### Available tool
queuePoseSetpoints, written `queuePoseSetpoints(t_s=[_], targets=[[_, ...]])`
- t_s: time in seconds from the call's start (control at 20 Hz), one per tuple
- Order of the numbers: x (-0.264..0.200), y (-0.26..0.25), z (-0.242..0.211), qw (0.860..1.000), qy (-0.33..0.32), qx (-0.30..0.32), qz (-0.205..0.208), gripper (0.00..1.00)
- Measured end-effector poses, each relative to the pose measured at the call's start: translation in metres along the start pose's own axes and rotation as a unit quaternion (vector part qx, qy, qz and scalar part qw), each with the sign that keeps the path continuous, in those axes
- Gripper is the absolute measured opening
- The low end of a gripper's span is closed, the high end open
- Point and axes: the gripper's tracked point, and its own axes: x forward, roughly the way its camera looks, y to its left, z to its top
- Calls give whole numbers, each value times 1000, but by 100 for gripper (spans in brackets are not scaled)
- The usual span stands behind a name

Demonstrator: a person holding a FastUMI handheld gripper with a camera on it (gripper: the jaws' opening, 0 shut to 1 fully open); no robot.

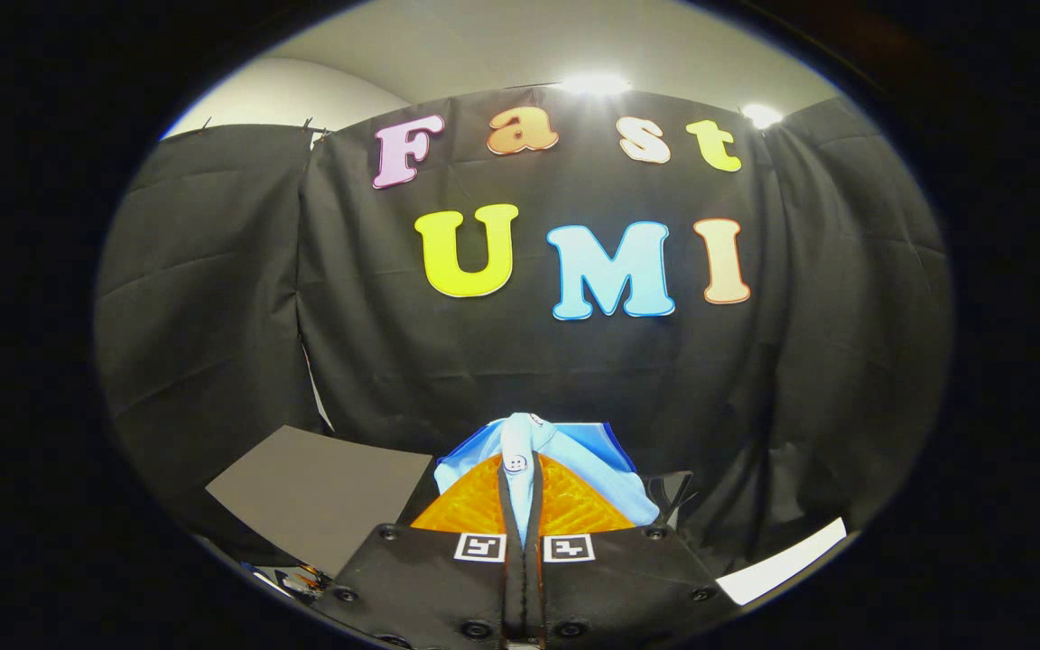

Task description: Put the clothes into the washing machine and then close the washing machine lid.

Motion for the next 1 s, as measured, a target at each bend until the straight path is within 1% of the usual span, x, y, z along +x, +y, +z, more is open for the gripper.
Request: queuePoseSetpoints(t_s=[0.45,0.75,1.0], targets=[[35,-12,-56,999,44,9,-3,1],[64,-25,-113,997,80,7,-12,1],[89,-28,-168,993,119,-18,-18,1]])
